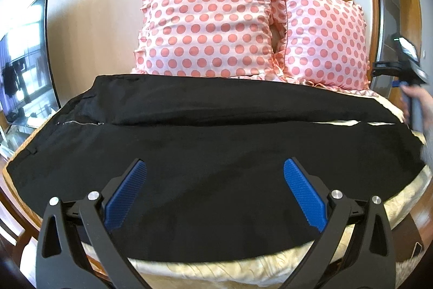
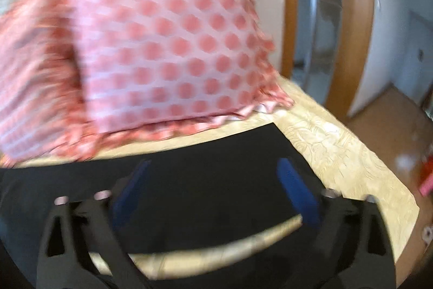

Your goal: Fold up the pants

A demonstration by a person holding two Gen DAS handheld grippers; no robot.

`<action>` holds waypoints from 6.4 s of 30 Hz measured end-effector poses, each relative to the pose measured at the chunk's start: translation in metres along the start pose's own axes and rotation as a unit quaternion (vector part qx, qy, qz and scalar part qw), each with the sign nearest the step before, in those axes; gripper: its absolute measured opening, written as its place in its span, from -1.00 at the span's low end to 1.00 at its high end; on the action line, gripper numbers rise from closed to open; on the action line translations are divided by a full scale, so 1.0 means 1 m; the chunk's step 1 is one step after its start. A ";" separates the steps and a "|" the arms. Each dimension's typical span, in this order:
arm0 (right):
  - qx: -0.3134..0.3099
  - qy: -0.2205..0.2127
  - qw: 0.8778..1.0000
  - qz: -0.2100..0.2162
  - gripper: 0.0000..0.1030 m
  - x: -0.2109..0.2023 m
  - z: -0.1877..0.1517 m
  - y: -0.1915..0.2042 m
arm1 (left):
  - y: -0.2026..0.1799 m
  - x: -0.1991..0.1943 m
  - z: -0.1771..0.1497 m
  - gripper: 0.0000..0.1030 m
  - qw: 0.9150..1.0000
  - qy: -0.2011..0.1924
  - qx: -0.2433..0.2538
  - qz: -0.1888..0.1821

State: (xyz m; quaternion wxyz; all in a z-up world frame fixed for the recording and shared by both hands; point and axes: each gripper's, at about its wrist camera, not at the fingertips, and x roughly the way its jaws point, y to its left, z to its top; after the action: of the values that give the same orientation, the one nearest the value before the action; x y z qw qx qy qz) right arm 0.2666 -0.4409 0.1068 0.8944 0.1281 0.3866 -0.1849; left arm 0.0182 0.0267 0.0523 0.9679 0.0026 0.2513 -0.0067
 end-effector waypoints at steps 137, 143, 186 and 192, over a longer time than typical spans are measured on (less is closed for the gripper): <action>0.330 -0.068 0.940 0.052 0.37 -0.112 -0.197 -0.256 | 0.155 -0.070 -0.074 -0.07 0.955 0.023 -0.273 0.113; 0.342 -0.057 0.935 0.075 0.48 -0.103 -0.202 -0.261 | 0.201 -0.060 -0.065 0.04 0.935 0.036 -0.325 0.137; 0.310 -0.024 0.941 0.135 0.20 -0.095 -0.205 -0.216 | 0.166 -0.032 -0.042 0.18 0.959 0.035 -0.268 0.084; 0.297 -0.047 0.944 0.138 -0.85 -0.082 -0.198 -0.205 | 0.158 -0.007 -0.050 0.27 0.963 0.073 -0.252 0.062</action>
State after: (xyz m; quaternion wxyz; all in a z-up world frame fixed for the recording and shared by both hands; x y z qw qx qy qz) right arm -0.0013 -0.5325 0.0173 0.8495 0.4315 0.2502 -0.1720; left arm -0.0101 0.1849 0.0126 0.9149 -0.2255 0.3137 0.1167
